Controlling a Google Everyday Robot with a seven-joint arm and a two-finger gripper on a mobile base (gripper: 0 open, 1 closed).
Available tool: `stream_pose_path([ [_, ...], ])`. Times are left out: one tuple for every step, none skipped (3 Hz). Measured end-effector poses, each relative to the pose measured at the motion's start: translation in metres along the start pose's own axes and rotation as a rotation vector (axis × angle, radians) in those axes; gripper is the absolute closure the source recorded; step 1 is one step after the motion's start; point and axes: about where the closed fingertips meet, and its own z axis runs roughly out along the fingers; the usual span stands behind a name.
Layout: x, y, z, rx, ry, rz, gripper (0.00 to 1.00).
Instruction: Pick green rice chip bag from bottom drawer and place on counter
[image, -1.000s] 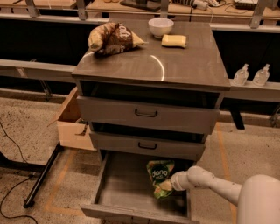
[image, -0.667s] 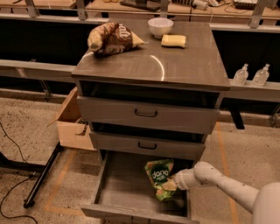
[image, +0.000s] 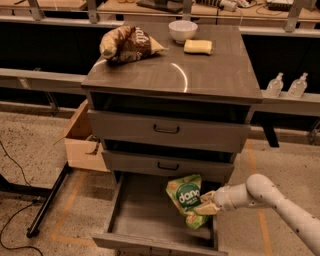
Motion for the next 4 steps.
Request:
stream_pose_path([
  [-0.04, 0.028, -0.048, -0.082, -0.095, -0.104, 1.0],
  [-0.086, 0.049, -0.089, -0.13, -0.175, -0.193, 1.0],
  [-0.096, 0.055, -0.095, -0.15, -0.188, -0.21, 1.0],
  [-0.097, 0.058, -0.093, -0.144, -0.224, -0.209, 1.0],
])
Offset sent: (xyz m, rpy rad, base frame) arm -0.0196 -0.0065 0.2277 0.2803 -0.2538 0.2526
